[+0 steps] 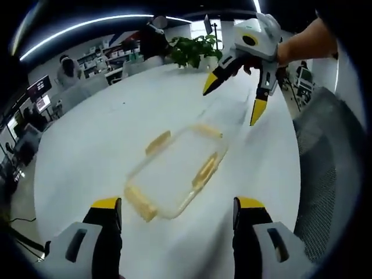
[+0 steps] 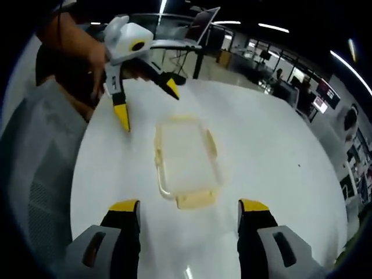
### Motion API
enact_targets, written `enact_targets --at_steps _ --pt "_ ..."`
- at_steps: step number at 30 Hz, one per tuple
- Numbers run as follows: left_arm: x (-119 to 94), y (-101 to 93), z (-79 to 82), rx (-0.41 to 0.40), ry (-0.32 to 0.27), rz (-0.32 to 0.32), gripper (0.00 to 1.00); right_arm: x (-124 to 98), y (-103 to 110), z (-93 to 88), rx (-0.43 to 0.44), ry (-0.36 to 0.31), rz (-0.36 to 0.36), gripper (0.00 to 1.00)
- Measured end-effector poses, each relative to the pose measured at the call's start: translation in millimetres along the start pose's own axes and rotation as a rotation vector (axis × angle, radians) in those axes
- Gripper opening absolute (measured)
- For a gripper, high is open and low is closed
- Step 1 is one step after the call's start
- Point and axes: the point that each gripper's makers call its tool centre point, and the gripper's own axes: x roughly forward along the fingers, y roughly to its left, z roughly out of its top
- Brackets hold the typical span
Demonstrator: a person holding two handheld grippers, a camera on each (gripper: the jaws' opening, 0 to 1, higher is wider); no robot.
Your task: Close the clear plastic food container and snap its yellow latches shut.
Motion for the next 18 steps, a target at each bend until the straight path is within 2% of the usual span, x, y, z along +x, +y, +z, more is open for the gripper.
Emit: enact_targets --at_steps 13,18 --pt "6.8 9.1 -6.6 0.11 0.045 -0.047 0.77 11.2 -2.8 -2.0 -0.048 0.05 0.036 0.66" --pt "8.0 12.4 -10.3 0.193 0.074 -0.062 0.75 14.4 -6.4 -2.9 -0.063 0.073 0.046 0.64"
